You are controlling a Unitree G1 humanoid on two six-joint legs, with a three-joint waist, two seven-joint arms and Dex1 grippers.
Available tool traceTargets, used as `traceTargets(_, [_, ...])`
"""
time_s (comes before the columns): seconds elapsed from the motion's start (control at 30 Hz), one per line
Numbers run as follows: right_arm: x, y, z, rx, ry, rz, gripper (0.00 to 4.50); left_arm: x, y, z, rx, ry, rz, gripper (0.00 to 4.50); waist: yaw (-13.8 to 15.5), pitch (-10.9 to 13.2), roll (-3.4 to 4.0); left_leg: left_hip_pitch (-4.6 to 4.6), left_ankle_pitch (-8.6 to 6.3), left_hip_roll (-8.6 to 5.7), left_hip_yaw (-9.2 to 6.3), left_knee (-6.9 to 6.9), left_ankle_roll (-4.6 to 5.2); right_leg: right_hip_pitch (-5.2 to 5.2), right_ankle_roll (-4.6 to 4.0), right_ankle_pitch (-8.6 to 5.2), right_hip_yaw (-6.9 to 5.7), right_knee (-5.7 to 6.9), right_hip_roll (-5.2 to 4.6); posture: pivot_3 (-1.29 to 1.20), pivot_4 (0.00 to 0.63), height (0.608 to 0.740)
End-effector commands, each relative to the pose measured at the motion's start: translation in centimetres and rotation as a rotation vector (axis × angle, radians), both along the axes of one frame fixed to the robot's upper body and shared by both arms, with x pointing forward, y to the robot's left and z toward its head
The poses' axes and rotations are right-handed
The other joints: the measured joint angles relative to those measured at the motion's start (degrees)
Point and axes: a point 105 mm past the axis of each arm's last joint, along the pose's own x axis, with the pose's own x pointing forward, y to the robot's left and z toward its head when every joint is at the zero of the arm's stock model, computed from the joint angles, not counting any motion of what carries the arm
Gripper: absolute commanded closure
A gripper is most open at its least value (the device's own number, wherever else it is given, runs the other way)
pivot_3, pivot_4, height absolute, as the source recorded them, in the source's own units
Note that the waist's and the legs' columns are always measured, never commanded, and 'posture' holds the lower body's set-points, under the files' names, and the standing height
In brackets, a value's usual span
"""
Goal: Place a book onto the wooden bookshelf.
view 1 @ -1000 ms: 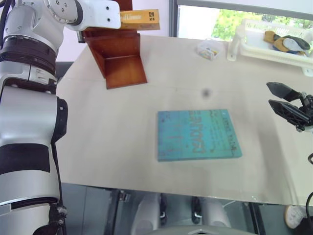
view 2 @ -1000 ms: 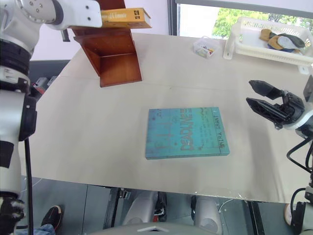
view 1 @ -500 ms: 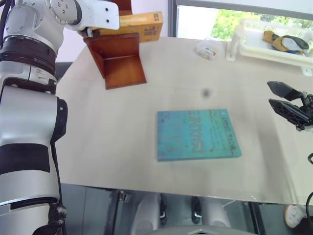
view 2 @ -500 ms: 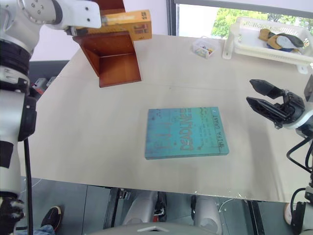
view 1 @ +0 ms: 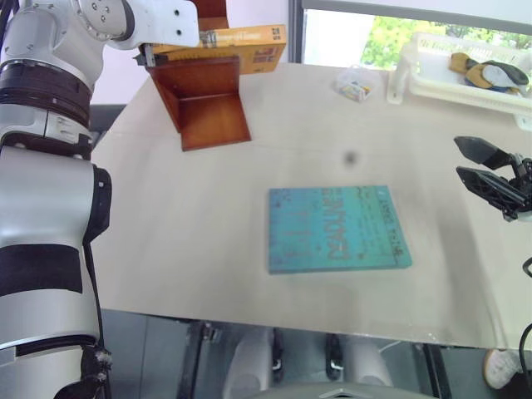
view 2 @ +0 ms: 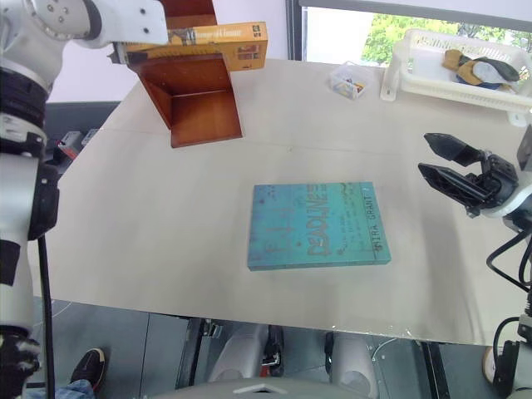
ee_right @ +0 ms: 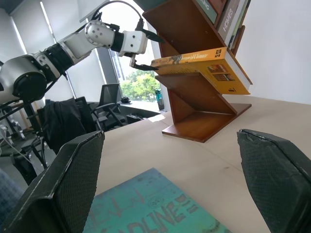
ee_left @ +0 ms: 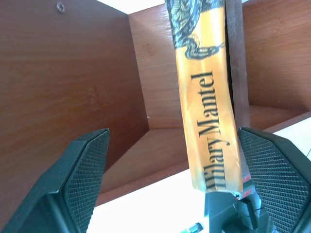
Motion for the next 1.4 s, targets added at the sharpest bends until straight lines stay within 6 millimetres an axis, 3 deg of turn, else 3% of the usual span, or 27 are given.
traceTargets(0.03, [-0.4,-0.2,1.2,-0.011,-0.052,-0.002,0.0,-1.2,-2.8,0.3,-0.048,0.043,-0.16,0.03,0.2,0.0,0.0,0.01,0.0,0.0,0.0,0.0,0.0,0.0,0.0,0.0,0.0,0.01,-0.03,0.0,0.15,0.712])
traceTargets(0.27, [-0.7,-0.3,1.0,-0.012,-0.043,-0.005,0.0,-2.8,-4.7,1.5,-0.233,-0.019,-0.307,0.03,0.0,0.0,0.0,0.02,0.0,0.0,0.0,0.09,0.0,0.02,0.0,0.01,0.02,0.09,-0.02,0.0,0.15,0.712])
traceTargets(0.47, [-1.0,-0.8,0.9,-0.021,-0.036,-0.019,0.0,-7.1,-8.9,2.7,-0.711,0.08,-0.643,0.03,0.0,0.0,0.03,0.06,0.01,0.01,-0.02,0.12,0.0,0.06,0.0,0.01,0.03,0.12,-0.02,0.0,0.15,0.712])
traceTargets(0.6, [-1.1,-1.0,0.5,-0.036,-0.026,-0.033,0.0,-10.3,-10.0,1.2,-0.968,0.24,-0.788,0.03,0.0,0.0,0.03,0.11,0.01,0.01,-0.04,0.17,-0.01,0.1,0.01,0.01,0.06,0.17,-0.02,0.0,0.15,0.712])
traceTargets(0.7, [-1.3,-1.4,-0.3,-0.052,-0.012,-0.065,0.0,-10.1,-7.9,-1.5,-1.176,0.255,-0.698,0.03,-0.5,-0.1,0.16,0.31,0.02,0.03,-0.05,0.16,-0.02,0.25,0.0,0.01,0.11,0.21,0.03,0.0,0.15,0.712])
traceTargets(0.77, [-1.4,-2.0,-1.1,-0.059,0.014,-0.094,0.0,-10.2,-6.8,-5.1,-1.266,0.3,-0.622,0.03,-0.7,-0.1,0.15,0.69,0.02,0.03,-0.02,0.08,-0.03,0.58,0.0,0.0,0.15,0.19,0.05,0.0,0.15,0.712])
traceTargets(0.87, [-1.3,-3.7,-2.3,-0.03,0.045,-0.168,0.0,-11.4,-6.8,-9.9,-1.465,0.425,-0.603,0.03,-1.1,-0.1,0.15,1.17,0.02,0.05,-0.02,-0.05,-0.05,1.09,0.14,-0.1,0.17,0.02,0.05,0.0,0.15,0.712])
traceTargets(0.97, [-1.5,-5.1,-3.7,-0.035,0.084,-0.222,0.0,-12.1,-6.5,-16.4,-1.489,0.518,-0.437,0.03,-1.1,-0.2,0.0,1.16,0.01,0.01,-0.11,0.02,-0.04,1.23,0.0,0.01,0.08,-0.09,-0.05,0.0,0.15,0.712])
traceTargets(1.03, [-1.8,-5.5,-4.6,-0.065,0.109,-0.237,0.0,-12.1,-5.6,-18.7,-1.514,0.524,-0.346,0.03,-1.0,-0.2,0.0,1.17,0.0,0.01,-0.18,0.01,-0.06,1.25,-0.02,0.01,0.02,-0.11,-0.07,0.0,0.15,0.712])
traceTargets(1.23, [-2.5,-6.7,-8.1,-0.256,0.208,-0.26,0.0,-12.4,-2.8,-22.9,-1.518,0.52,-0.183,0.03,-0.8,-0.3,0.19,1.13,0.04,0.03,-0.41,-0.03,-0.15,1.24,-0.26,-0.12,-0.15,-0.11,-0.25,0.0,0.15,0.712])
traceTargets(1.4, [-2.8,-8.4,-9.6,-0.265,0.268,-0.321,0.0,-13.1,-2.1,-23.8,-1.487,0.508,-0.156,0.03,-0.9,-0.3,0.19,1.08,0.03,0.04,-0.44,-0.05,-0.14,1.19,-0.29,-0.13,-0.16,-0.15,-0.33,0.0,0.15,0.712])
